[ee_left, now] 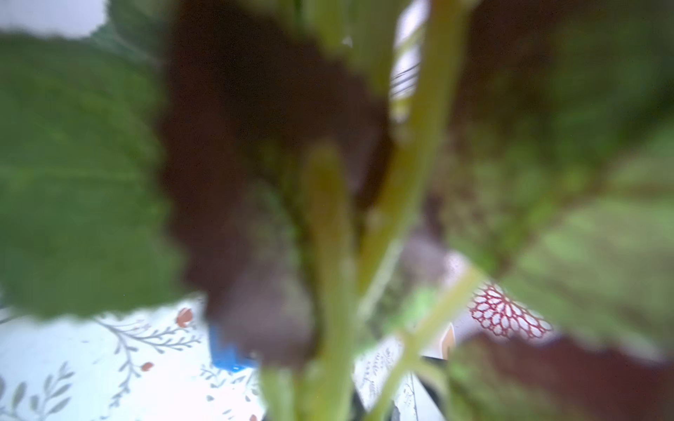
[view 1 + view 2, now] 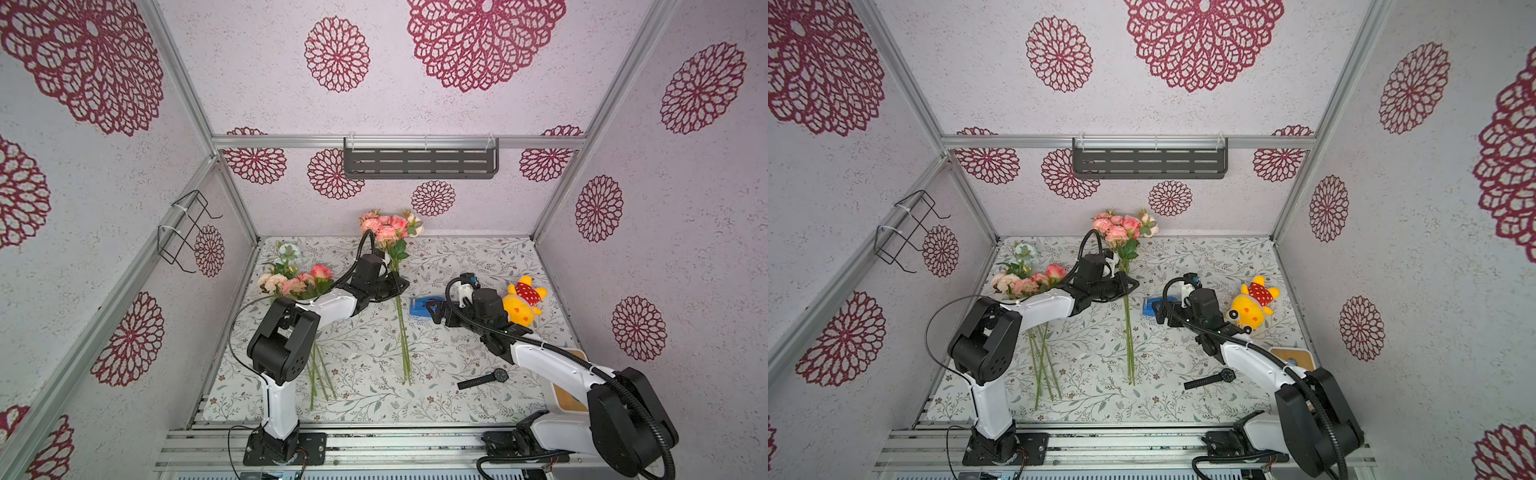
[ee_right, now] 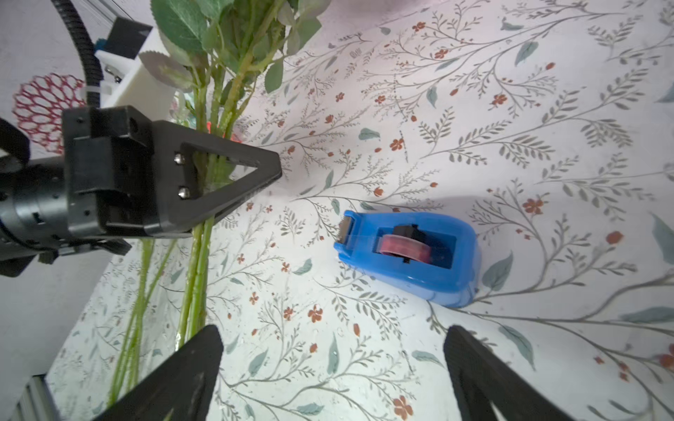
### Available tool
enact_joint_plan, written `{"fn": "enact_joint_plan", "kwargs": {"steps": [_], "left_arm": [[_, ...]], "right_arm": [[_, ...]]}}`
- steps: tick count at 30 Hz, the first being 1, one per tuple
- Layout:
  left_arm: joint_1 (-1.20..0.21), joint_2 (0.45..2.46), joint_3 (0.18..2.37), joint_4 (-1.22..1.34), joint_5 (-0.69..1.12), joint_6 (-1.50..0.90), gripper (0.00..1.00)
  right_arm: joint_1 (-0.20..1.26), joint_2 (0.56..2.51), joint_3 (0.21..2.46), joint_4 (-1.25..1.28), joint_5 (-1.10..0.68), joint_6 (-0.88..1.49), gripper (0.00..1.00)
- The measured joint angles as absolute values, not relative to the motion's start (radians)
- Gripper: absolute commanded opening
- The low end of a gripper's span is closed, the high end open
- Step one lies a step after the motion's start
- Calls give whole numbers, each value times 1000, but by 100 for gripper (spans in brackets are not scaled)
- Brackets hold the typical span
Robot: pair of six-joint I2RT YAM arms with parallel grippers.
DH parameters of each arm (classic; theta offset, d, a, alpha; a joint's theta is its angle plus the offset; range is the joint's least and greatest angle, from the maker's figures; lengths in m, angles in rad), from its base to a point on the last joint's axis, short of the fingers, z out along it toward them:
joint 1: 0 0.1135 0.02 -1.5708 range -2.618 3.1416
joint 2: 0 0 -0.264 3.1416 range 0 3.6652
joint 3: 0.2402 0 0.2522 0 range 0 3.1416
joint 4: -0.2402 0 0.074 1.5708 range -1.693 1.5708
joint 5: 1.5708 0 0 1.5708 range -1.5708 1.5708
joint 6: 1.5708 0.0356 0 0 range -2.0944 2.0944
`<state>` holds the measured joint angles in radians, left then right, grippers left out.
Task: Wrap bouquets with tape
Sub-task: Tear off the tape using the Tape Cutter, then wrap the tape around the bouquet.
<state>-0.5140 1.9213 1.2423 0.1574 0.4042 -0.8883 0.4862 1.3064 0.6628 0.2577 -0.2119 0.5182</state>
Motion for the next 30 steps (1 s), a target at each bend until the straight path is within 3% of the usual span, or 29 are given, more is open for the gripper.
{"fn": "enact_joint_plan", "kwargs": {"steps": [8, 15, 23, 30], "left_arm": [[-537, 1854, 1296, 165, 392, -896, 0], [-569, 1825, 1338, 138, 375, -892, 0], [-582, 1816, 1348, 136, 348, -883, 0], [-583, 1816, 1345, 137, 332, -887, 0]], "right_arm": [[543, 1473, 659, 514, -415, 669, 90], [580, 1494, 656, 598, -437, 701, 84], [538, 1398, 627, 570, -413, 709, 92], [567, 1254, 599, 563, -372, 707, 91]]}}
